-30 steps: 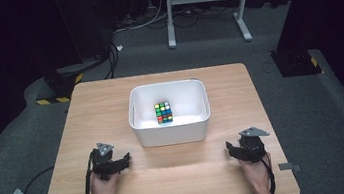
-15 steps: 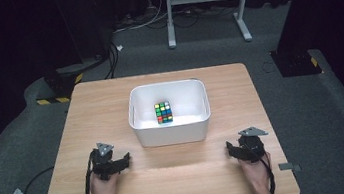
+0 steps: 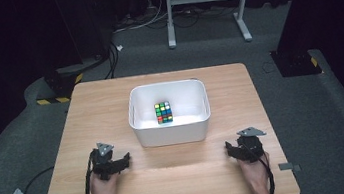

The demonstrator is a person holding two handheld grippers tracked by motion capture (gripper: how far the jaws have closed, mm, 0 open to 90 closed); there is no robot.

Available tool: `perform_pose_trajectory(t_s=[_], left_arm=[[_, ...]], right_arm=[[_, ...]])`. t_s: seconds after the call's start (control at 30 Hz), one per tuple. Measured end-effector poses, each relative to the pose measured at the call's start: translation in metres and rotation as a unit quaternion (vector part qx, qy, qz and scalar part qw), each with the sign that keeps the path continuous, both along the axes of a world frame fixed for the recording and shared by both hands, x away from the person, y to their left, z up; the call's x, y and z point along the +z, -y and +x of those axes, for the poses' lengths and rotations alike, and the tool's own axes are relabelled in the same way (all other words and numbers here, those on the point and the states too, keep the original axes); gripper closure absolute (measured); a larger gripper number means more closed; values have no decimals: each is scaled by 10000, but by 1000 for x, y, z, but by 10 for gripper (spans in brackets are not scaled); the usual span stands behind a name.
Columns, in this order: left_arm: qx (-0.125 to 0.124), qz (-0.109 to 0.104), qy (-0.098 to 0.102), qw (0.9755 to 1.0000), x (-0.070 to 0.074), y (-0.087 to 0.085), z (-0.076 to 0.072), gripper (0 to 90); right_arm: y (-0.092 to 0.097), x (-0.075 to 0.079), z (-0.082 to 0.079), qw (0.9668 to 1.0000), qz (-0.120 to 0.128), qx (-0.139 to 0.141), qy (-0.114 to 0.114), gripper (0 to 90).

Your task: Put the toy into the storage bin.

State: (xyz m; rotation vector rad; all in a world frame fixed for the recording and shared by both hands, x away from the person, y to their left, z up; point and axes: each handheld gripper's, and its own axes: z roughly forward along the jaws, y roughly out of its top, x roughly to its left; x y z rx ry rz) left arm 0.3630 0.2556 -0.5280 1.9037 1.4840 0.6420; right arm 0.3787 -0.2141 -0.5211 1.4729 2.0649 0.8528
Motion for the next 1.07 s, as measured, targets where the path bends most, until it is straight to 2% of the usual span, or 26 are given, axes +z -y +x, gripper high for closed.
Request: perform_pose_trajectory(t_s=[0.2, 0.9, 1.07], left_arm=[[2, 2, 0, 10000, 0, 0, 0, 164], [2, -3, -1, 10000, 0, 0, 0, 164], [2, -3, -1, 10000, 0, 0, 0, 164]], right_arm=[[0, -3, -2, 9999, 17, -33, 123, 312], [0, -3, -2, 9999, -3, -71, 112, 289], [0, -3, -2, 9999, -15, -114, 104, 251]])
